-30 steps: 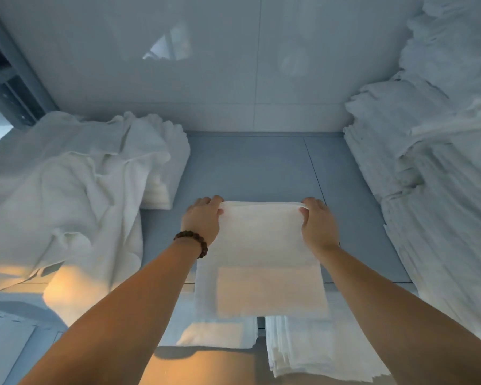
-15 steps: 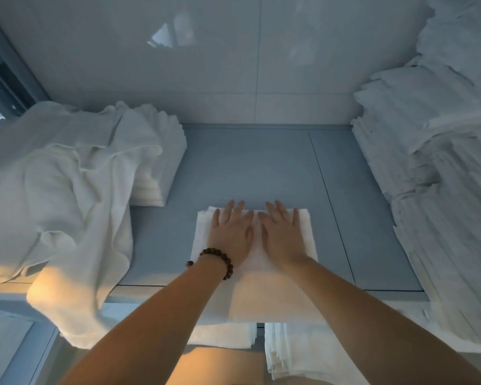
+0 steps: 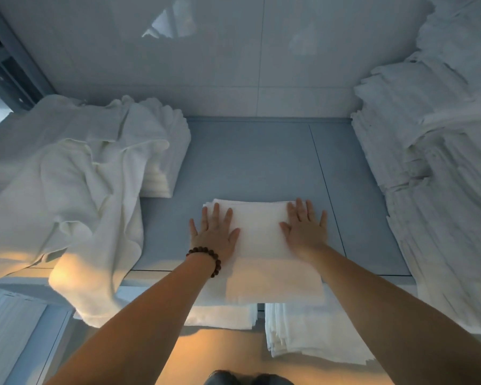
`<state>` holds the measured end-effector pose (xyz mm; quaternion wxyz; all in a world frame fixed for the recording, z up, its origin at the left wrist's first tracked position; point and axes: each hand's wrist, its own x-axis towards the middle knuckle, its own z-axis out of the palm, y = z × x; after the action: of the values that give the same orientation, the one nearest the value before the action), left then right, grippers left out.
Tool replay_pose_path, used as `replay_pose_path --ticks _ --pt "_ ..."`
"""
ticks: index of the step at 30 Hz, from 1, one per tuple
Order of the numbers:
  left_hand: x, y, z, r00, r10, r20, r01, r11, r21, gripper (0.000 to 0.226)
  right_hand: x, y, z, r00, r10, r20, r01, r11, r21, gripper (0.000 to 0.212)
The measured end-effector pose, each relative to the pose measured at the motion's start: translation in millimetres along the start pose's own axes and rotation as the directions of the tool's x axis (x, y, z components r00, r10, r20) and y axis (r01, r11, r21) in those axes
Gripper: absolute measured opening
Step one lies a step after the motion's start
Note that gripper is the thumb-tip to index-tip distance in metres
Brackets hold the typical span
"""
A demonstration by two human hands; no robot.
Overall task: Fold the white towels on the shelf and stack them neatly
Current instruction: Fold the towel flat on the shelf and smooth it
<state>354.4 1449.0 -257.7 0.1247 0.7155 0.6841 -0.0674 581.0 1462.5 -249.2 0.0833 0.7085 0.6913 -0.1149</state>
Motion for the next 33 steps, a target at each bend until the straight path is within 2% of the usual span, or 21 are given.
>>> replay_pose_path --ticks 5,12,27,33 --pt "-45 9 22 0.998 0.056 0.003 -0.056 0.996 -0.065 0.060 -55 -37 18 0.988 -0.152 -0.018 0.152 0.986 0.061 0.055" --pt "-38 25 30 0.996 0.084 -0.015 -0.085 0.995 -0.061 0.064 -57 -29 28 0.993 -0.114 -0.018 0.115 0.992 0.048 0.056" --pt "25 167 29 0.983 0.182 0.001 -0.182 0.983 -0.039 0.064 -18 115 17 0.999 -0.010 -0.048 0.012 0.999 0.046 0.056" --pt "40 196 21 0.978 0.209 0.006 -0.208 0.977 -0.039 0.064 -1 141 4 0.999 0.042 0.011 -0.042 0.999 0.020 0.054"
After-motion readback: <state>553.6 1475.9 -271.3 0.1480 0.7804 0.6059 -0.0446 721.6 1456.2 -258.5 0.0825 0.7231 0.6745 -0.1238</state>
